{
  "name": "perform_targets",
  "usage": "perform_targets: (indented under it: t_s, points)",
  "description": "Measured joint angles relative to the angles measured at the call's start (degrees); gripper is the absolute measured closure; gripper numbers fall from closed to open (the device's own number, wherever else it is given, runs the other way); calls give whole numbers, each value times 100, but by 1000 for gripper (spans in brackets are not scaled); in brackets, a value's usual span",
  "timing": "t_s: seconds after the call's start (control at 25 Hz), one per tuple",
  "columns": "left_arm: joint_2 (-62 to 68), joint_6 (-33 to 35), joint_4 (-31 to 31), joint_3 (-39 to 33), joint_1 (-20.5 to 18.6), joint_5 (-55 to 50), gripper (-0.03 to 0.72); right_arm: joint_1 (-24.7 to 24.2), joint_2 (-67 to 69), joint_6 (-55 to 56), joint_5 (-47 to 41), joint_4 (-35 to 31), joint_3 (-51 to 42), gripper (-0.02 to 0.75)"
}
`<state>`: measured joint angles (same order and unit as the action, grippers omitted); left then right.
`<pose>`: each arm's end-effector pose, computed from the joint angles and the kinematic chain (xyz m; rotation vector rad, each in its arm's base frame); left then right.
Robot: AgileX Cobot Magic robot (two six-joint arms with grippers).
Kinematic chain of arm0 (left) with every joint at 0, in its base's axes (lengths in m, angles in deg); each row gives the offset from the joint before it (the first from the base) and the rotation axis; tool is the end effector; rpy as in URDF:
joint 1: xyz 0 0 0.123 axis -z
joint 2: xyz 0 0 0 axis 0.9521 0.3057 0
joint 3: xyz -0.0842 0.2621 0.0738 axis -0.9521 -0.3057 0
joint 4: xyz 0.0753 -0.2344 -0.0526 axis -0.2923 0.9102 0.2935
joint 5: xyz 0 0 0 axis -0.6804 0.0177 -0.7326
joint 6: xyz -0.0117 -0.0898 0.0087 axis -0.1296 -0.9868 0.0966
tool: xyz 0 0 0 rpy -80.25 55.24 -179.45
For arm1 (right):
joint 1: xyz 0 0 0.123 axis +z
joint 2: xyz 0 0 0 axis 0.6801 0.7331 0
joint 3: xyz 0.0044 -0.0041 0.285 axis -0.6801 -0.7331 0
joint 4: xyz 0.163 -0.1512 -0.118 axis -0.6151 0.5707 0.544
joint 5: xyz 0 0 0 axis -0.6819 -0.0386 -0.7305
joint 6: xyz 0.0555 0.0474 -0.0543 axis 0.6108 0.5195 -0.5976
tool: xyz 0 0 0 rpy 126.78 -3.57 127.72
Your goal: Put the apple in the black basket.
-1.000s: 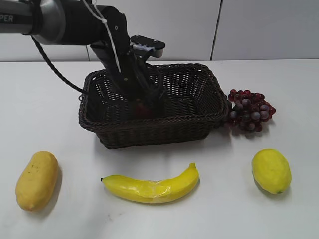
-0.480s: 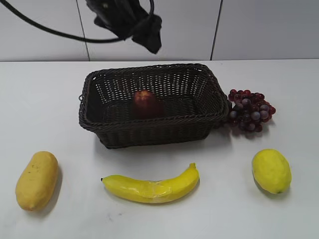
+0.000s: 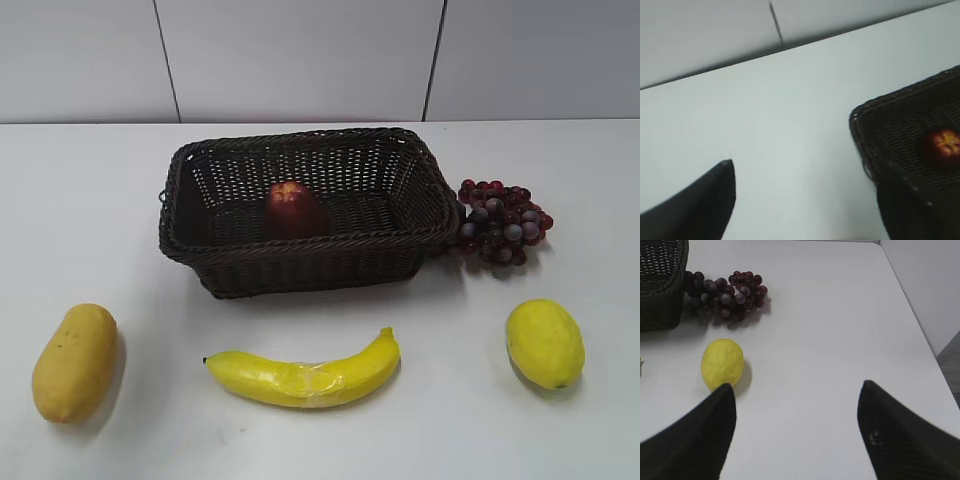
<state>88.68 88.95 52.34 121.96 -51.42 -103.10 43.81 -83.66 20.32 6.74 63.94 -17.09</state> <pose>0.3321 -0.1297 0.4182 0.6030 2.4308 -0.1514 -0.0041 -0.0047 0.2779 -0.0075 2.0201 -0.0558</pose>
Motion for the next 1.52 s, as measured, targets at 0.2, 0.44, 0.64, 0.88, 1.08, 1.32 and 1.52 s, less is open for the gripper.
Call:
perform_targets:
  t_s: [0.2,0.44,0.64,0.88,1.08,1.32,1.52]
  points:
    - [-908,-136,12,-556,-887,-23,24,0,0,0,0,0,0,167]
    - [-2556,-162,12,-2364,-1425,-29,55,0,0,0,0,0,0,167]
    - [-4420,-165,89,-4458,-1442,23,73,0,0,0,0,0,0,167]
    - [-6795,-170,97,-6271,-1450,678,88,0,0,0,0,0,0,167]
    - [-8259,-177,105,-6915,-1450,457,95,0,0,0,0,0,0,167]
    - [-9175,-183,139,-7412,-1450,168,95,0,0,0,0,0,0,167]
    - [-9211,-183,283,-7764,-1450,245,95,0,0,0,0,0,0,167]
